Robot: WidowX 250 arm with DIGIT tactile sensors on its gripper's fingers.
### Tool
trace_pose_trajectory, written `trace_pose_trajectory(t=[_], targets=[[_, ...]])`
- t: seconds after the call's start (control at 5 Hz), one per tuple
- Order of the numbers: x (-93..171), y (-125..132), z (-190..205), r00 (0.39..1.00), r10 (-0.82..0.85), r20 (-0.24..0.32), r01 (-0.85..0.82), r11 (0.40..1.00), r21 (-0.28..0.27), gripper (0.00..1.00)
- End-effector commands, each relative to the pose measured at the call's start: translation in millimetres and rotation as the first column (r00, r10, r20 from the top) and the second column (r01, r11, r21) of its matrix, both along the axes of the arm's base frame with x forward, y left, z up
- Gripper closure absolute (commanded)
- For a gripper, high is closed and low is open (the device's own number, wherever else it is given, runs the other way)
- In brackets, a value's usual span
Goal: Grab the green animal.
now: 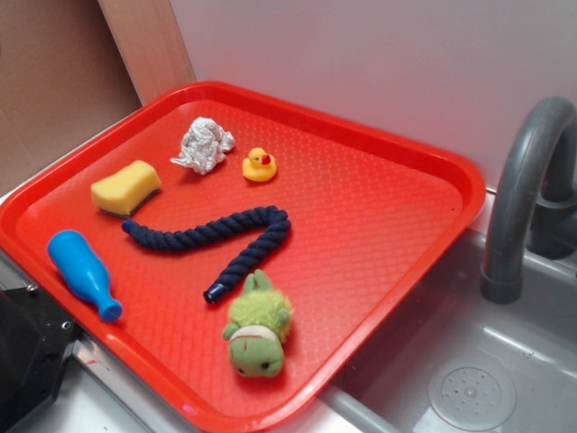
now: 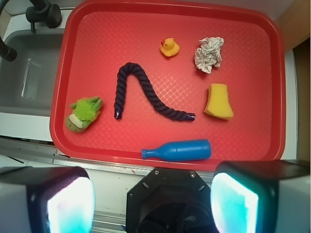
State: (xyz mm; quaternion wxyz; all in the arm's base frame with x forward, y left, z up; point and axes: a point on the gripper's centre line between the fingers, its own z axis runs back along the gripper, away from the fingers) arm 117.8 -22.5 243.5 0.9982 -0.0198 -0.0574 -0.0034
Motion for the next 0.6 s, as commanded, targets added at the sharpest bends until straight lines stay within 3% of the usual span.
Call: trace_pose_trajectory(t=[0.0,0.2,0.4], targets=[[0,0,0,1.000,0.000,0.000,0.000,1.000,0.000,0.00],[5,-29,-7,0.994,0.110,-0.028,-0.111,0.993,-0.043,0.00],[23,-58,-21,0.941,0.338,-0.034,-0.339,0.934,-0.108,0.00]])
